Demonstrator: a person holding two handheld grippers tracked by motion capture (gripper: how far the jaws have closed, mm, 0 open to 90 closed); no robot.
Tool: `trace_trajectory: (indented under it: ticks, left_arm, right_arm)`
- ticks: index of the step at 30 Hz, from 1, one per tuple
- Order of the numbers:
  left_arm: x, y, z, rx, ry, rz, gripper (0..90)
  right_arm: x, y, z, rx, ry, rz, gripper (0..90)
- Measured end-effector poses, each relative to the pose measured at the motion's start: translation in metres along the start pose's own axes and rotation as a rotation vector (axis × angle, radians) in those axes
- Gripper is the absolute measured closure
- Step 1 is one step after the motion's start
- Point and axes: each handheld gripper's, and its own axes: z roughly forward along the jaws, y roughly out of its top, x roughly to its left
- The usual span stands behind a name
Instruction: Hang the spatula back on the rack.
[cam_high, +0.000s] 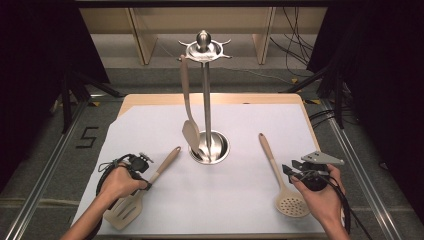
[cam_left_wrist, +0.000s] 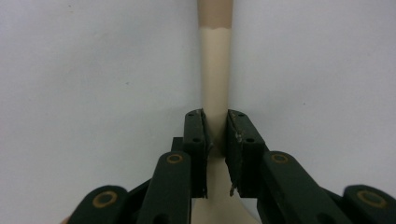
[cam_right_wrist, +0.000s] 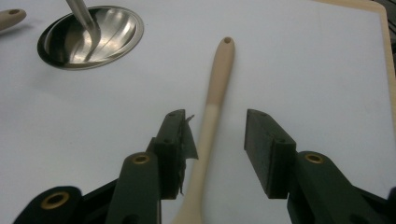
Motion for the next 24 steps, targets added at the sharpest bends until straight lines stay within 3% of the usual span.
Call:
trace_trajectory:
  ticks: [1,3,5,7,8,11,12,13,15,16,17,21,22,23,24]
  left_arm:
    - [-0.002,-0.002,-0.001,-0.018,-0.011,-0.039,77.8]
    - [0.004,-0.004,-0.005,-0.066,-0.014,-0.007,77.8]
    - [0.005,-0.007,-0.011,-0.121,-0.01,-0.046,77.8]
    - [0.006,-0.011,-0.015,-0.205,0.0,-0.088,77.8]
    - [0.007,-0.013,-0.018,-0.244,0.0,-0.11,77.8]
    - [0.009,-0.018,-0.024,-0.343,0.015,-0.15,77.8]
    - [0.009,-0.018,-0.024,-0.343,0.015,-0.15,77.8]
    - [0.01,-0.02,-0.028,-0.395,0.024,-0.158,77.8]
    - [0.01,-0.02,-0.031,-0.435,0.028,-0.172,77.8]
    - [0.01,-0.02,-0.031,-0.457,0.024,-0.178,77.8]
    - [0.012,-0.021,-0.034,-0.45,0.024,-0.159,77.8]
    - [0.011,-0.025,-0.037,-0.539,-0.003,-0.211,77.9]
    - [0.012,-0.027,-0.04,-0.536,0.008,-0.186,77.8]
    - [0.01,-0.027,-0.041,-0.57,0.008,-0.21,77.9]
    - [0.01,-0.027,-0.041,-0.57,0.008,-0.21,77.9]
  right_arm:
    - [0.0,0.0,0.0,0.0,0.0,-0.003,59.4]
    - [-0.001,0.0,0.0,-0.003,-0.002,-0.004,59.4]
    - [-0.001,0.0,-0.001,-0.004,-0.004,0.007,59.5]
    - [-0.004,0.0,0.0,-0.019,0.004,-0.008,59.5]
    - [-0.002,-0.001,-0.002,-0.01,0.0,0.023,59.5]
    - [-0.006,0.0,-0.002,-0.028,-0.005,-0.012,59.5]
    - [-0.007,0.0,-0.002,-0.031,-0.004,-0.016,59.5]
    - [-0.006,0.0,-0.001,-0.032,-0.004,-0.011,59.5]
    - [-0.006,0.001,0.0,-0.032,-0.002,-0.01,59.5]
    - [-0.004,0.001,0.0,-0.021,-0.001,0.017,59.5]
    - [-0.007,0.002,0.001,-0.028,-0.003,-0.006,59.5]
    - [-0.008,0.004,0.004,-0.038,0.001,-0.014,59.5]
    - [-0.007,0.005,0.004,-0.031,0.008,0.005,59.5]
    - [-0.005,0.006,0.003,-0.015,0.0,0.023,59.5]
    - [-0.005,0.006,0.003,-0.015,0.0,0.023,59.5]
